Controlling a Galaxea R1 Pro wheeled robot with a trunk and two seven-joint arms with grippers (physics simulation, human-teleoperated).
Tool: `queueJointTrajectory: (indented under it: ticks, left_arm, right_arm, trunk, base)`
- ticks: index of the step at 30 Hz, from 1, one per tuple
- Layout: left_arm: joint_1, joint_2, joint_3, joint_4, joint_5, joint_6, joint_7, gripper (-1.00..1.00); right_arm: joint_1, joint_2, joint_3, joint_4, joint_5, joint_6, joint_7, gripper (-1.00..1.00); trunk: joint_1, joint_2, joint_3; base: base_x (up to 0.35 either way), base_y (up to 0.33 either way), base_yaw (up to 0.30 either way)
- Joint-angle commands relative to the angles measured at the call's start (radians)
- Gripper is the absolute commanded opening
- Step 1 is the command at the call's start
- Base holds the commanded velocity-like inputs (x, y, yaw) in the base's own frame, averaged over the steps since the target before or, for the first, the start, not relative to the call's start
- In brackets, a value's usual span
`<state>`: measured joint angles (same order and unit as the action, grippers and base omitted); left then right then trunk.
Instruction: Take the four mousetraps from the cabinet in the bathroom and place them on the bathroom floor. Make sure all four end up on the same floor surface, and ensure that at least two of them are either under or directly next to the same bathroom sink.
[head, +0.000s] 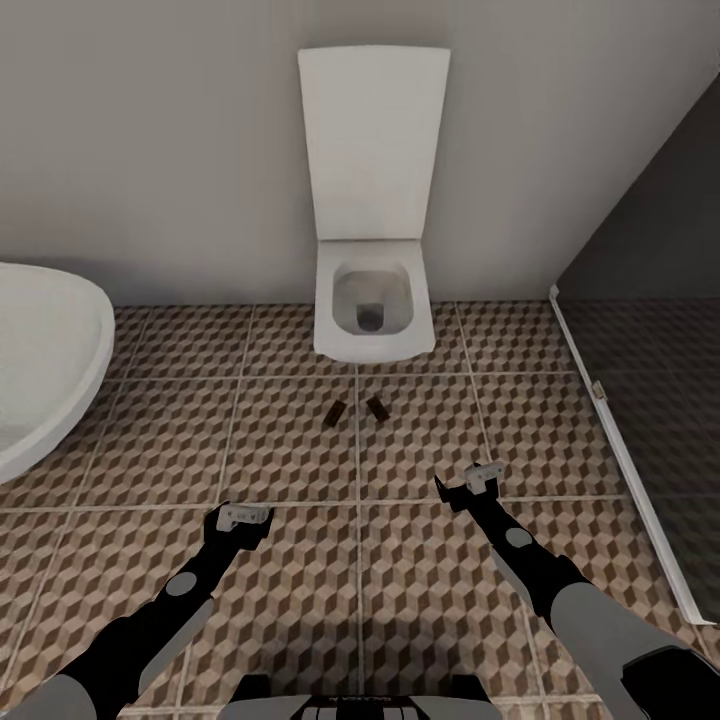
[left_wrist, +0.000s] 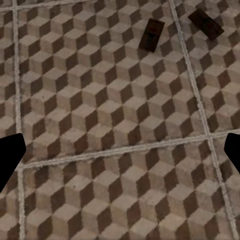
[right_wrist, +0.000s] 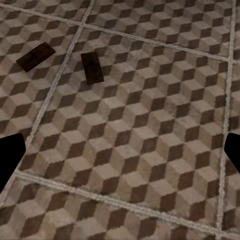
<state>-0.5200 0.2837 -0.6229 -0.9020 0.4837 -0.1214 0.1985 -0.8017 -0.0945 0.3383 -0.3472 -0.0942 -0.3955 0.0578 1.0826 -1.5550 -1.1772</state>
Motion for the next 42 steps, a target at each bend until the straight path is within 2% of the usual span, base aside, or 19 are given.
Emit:
queueJointTrajectory:
  ticks: [1, 18, 31, 42]
  left_arm:
    - [-0.001, 0.002, -0.008, 0.000, 0.010, -0.006, 0.009, 1.00]
    - [-0.001, -0.002, -0.008, 0.013, 0.010, -0.006, 0.009, 1.00]
    - [0.000, -0.026, -0.009, 0.039, 0.010, -0.005, 0.007, 1.00]
    - [-0.001, -0.036, -0.009, 0.051, 0.010, -0.004, 0.007, 1.00]
  right_arm:
    - [-0.001, -0.001, 0.004, 0.001, -0.010, -0.003, 0.005, 1.00]
    - [-0.001, 0.002, 0.004, 0.009, -0.010, -0.003, 0.005, 1.00]
    - [-0.001, 0.004, 0.004, 0.034, -0.011, 0.000, 0.001, 1.00]
    - [-0.001, 0.000, 0.001, 0.133, -0.011, -0.001, -0.004, 1.00]
  trunk:
    - [-0.004, 0.007, 0.003]
    - [-0.069, 0.126, 0.056]
    - [-0.119, 0.217, 0.097]
    - [-0.161, 0.294, 0.144]
  base:
    - [0.000, 0.000, 0.000]
    - [0.000, 0.000, 0.000]
    - [0.000, 0.000, 0.000]
    - [0.000, 0.000, -0.013]
